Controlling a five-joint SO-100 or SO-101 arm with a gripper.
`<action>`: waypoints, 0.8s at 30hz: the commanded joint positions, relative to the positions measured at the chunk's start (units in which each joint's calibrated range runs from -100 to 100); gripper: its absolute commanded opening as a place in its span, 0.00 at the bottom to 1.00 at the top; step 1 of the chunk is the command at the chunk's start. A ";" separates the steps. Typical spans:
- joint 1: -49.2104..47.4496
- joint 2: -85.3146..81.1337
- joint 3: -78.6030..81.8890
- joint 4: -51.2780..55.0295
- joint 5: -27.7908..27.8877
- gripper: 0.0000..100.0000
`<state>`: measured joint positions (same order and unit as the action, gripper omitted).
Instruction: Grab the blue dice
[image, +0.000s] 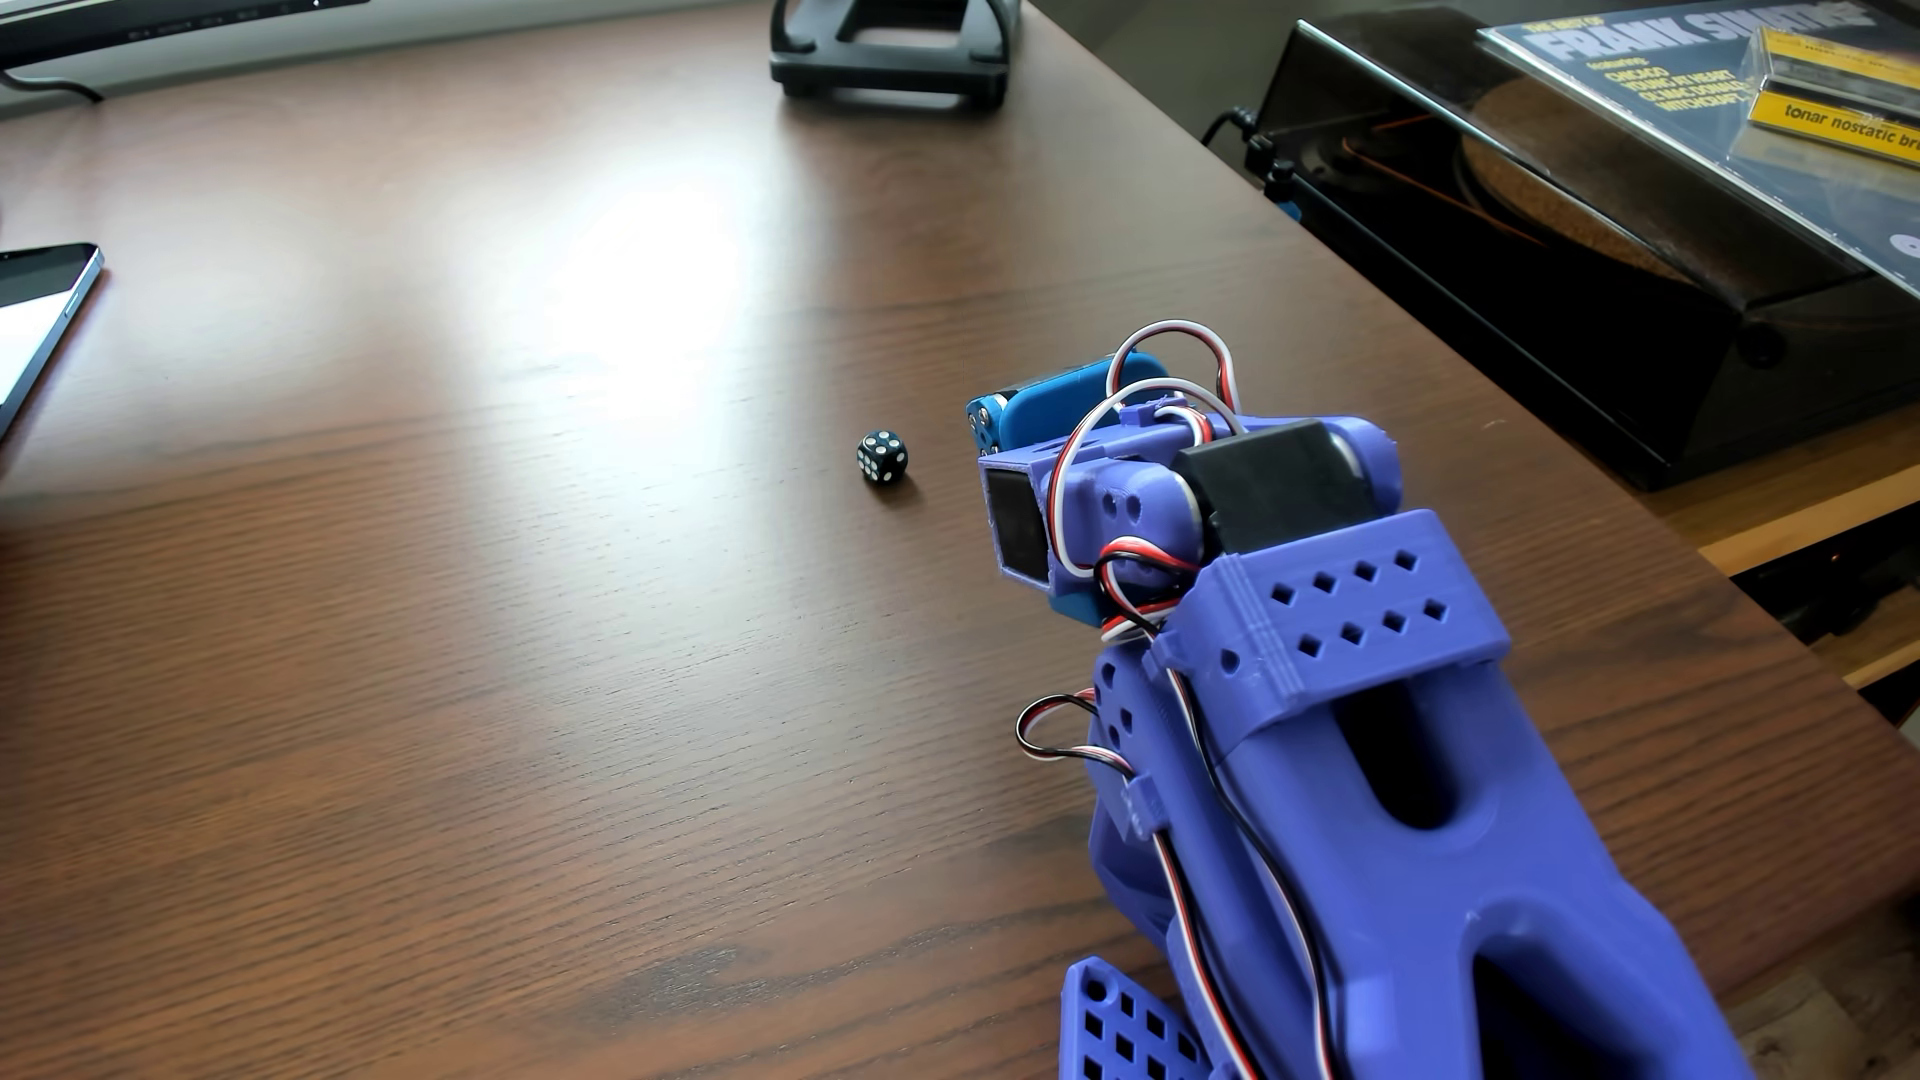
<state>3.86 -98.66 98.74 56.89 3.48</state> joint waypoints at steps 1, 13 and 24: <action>-0.83 -1.17 -0.82 0.10 -0.06 0.06; -0.75 -1.17 -0.82 0.10 -0.06 0.06; -0.75 -1.17 -0.82 0.10 -0.06 0.06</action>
<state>3.37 -98.66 98.74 56.89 3.48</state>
